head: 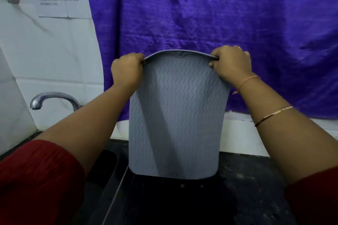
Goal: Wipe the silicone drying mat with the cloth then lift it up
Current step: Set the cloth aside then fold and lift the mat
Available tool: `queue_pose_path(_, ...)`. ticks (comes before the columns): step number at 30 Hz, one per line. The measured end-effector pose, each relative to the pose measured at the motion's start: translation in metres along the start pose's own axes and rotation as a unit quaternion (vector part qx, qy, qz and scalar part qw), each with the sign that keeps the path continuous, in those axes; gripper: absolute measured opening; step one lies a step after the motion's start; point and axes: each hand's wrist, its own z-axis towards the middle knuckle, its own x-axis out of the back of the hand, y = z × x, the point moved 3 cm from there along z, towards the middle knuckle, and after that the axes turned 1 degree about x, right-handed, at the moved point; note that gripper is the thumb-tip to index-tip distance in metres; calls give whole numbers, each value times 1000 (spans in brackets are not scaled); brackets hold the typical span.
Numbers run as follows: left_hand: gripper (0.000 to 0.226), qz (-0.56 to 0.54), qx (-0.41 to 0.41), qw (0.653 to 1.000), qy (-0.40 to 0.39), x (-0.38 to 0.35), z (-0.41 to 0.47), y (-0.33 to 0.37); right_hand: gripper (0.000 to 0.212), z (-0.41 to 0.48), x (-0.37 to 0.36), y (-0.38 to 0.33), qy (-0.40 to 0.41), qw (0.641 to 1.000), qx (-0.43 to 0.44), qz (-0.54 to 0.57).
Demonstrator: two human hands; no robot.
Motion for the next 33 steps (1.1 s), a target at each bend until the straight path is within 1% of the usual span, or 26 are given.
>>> queue_pose_path(2, 26, 2, 11, 1000, -26, -7, -1, 0, 15, 2, -11, 2, -12, 1000, -8, 3)
queue_pose_path(5, 30, 4, 19, 999, -35, -8, -5, 1, 18, 0, -22, 6, -7, 1000, -21, 11)
queue_pose_path(8, 33, -6, 21, 999, -31, 2, -6, 4, 19, -7, -23, 6, 26, 999, -22, 18)
queue_pose_path(10, 33, -16, 9, 1000, -21, 12, -13, 5, 20, -21, -21, 4, 66, 997, -16, 22)
queue_pose_path(13, 32, -49, -31, 998, -2, 27, -50, 1, 22, -71, -23, 1, 126, 991, 1, 32)
queue_pose_path(15, 32, -70, -54, 996, -10, 32, -91, -6, 23, -120, -34, -3, 136, 990, 14, 32)
queue_pose_path(17, 32, -74, -72, 994, -43, 36, -141, -13, 24, -175, -50, -7, 131, 991, 15, 32)
queue_pose_path(18, 32, -69, -76, 992, -68, 34, -168, -18, 26, -203, -60, -9, 121, 992, 8, 37)
queue_pose_path(20, 33, -54, -69, 982, -165, 26, -222, -27, 26, -255, -79, -7, 82, 996, -9, 43)
queue_pose_path(22, 34, -44, -53, 958, -280, 20, -274, -35, 22, -303, -96, -6, 21, 998, -25, 45)
queue_pose_path(24, 33, -38, -57, 933, -352, 20, -315, -38, 16, -344, -109, -6, -40, 998, -34, 30)
queue_pose_path(26, 29, -20, -67, 915, -397, 23, -343, -35, 10, -374, -117, -8, -97, 994, -51, 18)
queue_pose_path(27, 29, -14, -66, 906, -417, 26, -353, -33, 12, -385, -118, -10, -120, 990, -67, 18)
queue_pose_path(30, 34, -27, -51, 885, -462, 37, -374, -34, 12, -406, -114, -15, -172, 978, -111, 26)
queue_pose_path(33, 41, -29, -69, 857, -510, 52, -396, -37, 19, -425, -108, -25, -256, 958, -120, 46)
